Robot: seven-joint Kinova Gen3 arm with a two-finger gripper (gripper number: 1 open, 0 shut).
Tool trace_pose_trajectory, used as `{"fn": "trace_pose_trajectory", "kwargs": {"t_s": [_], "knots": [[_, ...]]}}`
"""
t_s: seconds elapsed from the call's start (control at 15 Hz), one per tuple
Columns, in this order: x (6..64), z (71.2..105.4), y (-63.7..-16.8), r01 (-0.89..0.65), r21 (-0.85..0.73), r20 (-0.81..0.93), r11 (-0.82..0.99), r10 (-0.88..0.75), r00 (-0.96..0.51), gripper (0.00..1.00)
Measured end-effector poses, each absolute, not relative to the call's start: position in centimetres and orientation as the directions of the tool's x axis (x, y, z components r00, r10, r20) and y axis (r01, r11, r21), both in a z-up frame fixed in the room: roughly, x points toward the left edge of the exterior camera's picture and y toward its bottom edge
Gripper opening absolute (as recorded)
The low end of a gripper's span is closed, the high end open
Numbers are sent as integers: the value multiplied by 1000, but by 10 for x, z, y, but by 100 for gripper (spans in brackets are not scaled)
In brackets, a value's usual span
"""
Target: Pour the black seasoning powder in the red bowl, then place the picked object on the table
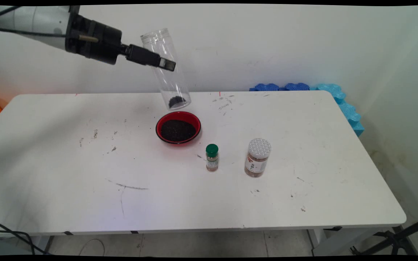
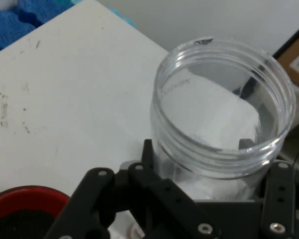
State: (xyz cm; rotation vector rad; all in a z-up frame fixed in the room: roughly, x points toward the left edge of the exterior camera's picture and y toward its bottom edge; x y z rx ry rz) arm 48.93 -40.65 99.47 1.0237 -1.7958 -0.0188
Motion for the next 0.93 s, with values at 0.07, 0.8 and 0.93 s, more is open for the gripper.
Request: {"fn": "trace_pose_trajectory", "kwargs": {"t_s": [0.07, 0.8, 0.93], "knots": [[488, 995, -404, -627, 431, 764, 649, -632, -129, 0], [468, 963, -351, -559, 139, 798, 818, -426, -426, 0], [463, 953, -344, -556, 118, 787, 823, -419, -453, 0]]}}
